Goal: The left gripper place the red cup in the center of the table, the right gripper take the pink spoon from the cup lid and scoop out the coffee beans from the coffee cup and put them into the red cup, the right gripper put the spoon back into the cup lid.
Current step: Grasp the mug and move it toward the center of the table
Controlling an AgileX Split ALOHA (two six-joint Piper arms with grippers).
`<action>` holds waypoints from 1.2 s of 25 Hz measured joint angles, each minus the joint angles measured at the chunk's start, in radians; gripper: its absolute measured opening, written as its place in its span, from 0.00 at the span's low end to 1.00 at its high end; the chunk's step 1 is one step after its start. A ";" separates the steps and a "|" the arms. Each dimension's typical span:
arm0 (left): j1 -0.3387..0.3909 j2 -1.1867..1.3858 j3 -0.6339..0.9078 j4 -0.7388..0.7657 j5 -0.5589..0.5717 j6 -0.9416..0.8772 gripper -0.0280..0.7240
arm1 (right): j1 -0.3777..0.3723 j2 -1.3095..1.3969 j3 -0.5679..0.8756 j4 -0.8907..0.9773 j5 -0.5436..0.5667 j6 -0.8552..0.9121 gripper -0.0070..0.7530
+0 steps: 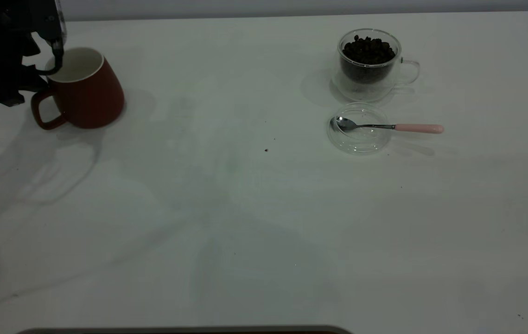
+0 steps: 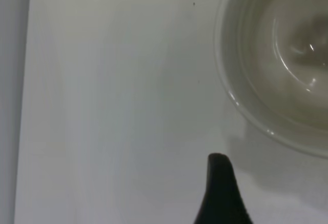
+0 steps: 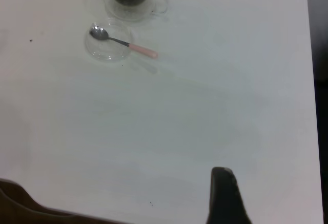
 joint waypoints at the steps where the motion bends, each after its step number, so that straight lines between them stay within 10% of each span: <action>1: 0.000 0.003 -0.001 0.002 -0.003 0.000 0.82 | 0.000 0.000 0.000 0.000 0.000 0.000 0.68; 30: -0.352 0.025 -0.002 -0.008 -0.089 0.001 0.82 | 0.000 0.000 0.000 0.000 0.000 0.000 0.68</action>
